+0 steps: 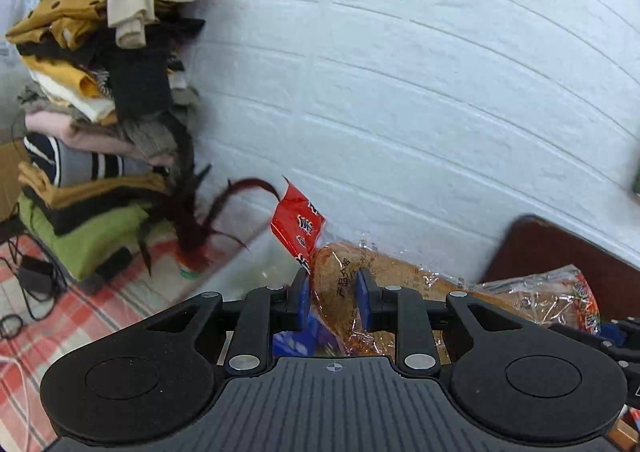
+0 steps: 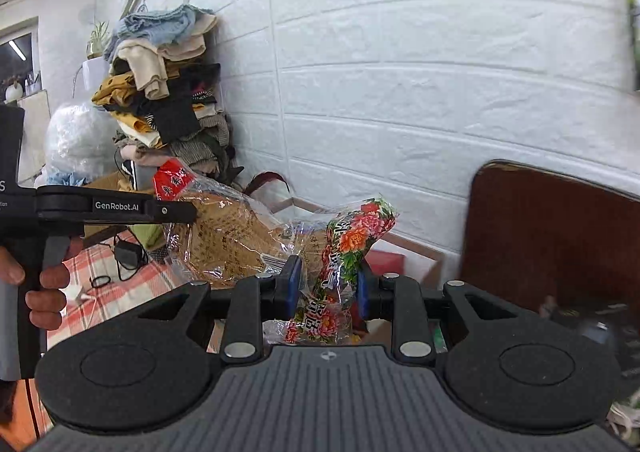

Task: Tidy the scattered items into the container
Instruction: 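Carry both bags into the cardboard box and open both tools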

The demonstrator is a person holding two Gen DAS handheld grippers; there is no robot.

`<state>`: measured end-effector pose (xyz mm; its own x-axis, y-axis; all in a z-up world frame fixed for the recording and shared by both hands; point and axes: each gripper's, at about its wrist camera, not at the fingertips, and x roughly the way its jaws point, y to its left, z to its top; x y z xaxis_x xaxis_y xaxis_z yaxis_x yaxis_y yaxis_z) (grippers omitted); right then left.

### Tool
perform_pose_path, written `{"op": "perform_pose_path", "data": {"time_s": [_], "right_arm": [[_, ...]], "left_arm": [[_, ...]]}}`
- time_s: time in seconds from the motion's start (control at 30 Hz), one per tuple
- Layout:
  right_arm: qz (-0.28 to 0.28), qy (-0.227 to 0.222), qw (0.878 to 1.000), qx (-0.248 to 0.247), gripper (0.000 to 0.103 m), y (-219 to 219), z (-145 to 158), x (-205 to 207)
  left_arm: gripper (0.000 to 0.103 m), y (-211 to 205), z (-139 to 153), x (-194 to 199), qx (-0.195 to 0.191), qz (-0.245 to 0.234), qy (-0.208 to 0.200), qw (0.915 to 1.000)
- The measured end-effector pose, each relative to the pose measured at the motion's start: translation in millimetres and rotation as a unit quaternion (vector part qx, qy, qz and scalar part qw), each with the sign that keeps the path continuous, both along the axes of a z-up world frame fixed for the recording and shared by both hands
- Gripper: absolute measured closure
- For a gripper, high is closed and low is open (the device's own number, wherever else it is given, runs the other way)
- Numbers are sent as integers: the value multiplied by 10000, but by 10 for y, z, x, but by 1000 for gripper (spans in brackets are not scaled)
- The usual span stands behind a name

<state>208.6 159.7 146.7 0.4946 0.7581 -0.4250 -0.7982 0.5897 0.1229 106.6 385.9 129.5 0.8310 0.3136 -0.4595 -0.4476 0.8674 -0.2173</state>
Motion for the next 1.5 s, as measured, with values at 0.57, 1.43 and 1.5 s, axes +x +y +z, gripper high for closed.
{"op": "perform_pose_path", "data": {"time_s": [0.57, 1.43, 1.5], "right_arm": [[-7, 145, 9966, -814, 65, 1060, -850, 1083], [93, 221, 9996, -126, 1, 355, -342, 797], [200, 239, 9995, -105, 1, 224, -267, 692]], "left_arm": [[77, 822, -1044, 1237, -321, 332, 724, 9963], [0, 9, -462, 871, 1659, 556, 1474, 9735], [0, -158, -402, 758, 1513, 393, 1420, 9774]]}}
